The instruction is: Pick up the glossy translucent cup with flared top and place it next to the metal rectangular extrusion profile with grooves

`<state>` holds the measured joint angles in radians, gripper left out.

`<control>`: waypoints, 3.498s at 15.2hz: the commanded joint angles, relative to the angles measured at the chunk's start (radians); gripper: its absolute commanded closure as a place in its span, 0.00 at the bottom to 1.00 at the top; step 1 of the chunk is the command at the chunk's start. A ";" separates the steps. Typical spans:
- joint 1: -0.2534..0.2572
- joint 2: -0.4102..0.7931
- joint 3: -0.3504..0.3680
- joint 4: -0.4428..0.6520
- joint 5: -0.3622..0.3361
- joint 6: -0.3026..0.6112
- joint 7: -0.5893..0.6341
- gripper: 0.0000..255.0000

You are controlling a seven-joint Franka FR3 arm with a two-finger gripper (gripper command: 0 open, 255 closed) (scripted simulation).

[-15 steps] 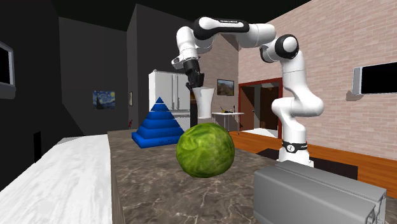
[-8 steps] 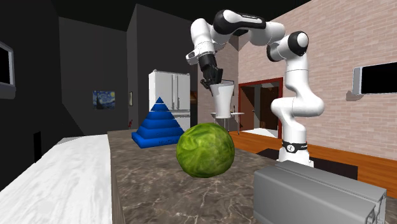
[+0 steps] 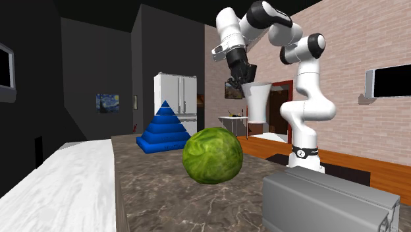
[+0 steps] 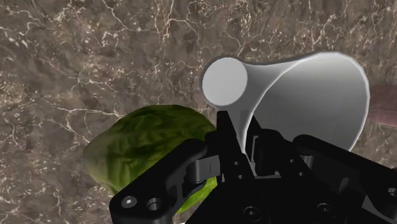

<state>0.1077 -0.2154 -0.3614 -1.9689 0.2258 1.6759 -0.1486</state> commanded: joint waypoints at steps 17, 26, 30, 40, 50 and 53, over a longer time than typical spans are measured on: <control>0.137 -0.130 0.264 -0.169 0.061 0.145 0.363 1.00; 0.138 -0.119 0.266 -0.278 0.073 0.260 0.329 1.00; 0.140 -0.109 0.266 -0.321 0.081 0.312 0.313 1.00; 0.146 -0.065 0.265 -0.415 0.108 0.443 0.266 1.00; 0.157 0.003 0.262 -0.488 0.149 0.576 0.209 1.00; 0.159 0.010 0.261 -0.494 0.154 0.589 0.202 1.00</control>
<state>0.2659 -0.2083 -0.1001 -2.4636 0.3785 2.2614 0.0553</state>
